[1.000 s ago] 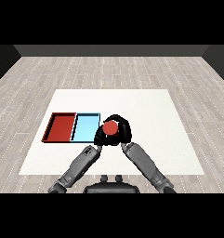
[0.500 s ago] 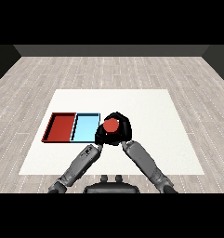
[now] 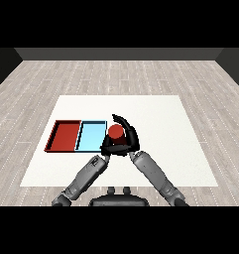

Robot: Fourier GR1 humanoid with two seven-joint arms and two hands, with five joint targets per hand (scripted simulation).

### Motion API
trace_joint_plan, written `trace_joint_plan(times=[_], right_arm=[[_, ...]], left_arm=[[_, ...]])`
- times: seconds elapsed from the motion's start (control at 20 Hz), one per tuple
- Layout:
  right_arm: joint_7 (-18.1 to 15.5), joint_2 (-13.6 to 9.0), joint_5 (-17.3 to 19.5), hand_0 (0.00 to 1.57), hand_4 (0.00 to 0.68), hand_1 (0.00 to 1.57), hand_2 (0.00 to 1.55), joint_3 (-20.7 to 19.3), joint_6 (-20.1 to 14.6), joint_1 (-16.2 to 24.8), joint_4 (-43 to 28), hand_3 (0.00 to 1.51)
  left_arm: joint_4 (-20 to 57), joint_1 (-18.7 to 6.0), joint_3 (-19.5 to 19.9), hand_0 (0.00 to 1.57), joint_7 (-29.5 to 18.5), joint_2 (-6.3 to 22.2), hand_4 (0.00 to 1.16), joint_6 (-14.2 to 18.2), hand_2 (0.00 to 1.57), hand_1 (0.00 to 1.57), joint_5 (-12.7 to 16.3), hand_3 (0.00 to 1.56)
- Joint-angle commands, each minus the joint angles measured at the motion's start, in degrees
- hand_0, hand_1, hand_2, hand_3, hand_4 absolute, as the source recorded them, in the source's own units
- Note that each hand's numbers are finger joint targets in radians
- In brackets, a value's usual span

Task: Pick the red can and put it in the red box

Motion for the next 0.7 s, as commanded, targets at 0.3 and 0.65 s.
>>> trace_joint_plan(times=[0.3, 0.65], right_arm=[[1.97, 0.34, 1.97, 0.0, 0.0, 0.0, 0.0, -3.93, -0.41, 1.69, -3.85, 0.0], [0.77, -0.08, 3.24, 0.0, 0.0, 0.0, 0.0, -4.46, 2.02, 8.36, -9.87, 0.0]], left_arm=[[1.13, -0.26, 5.25, 1.57, 0.31, -0.5, 1.14, -4.8, 1.57, 1.57, -2.19, 1.49], [-1.17, 1.24, 5.49, 1.57, 2.13, -0.5, 1.14, -4.86, 1.57, 1.57, -5.13, 1.48]])
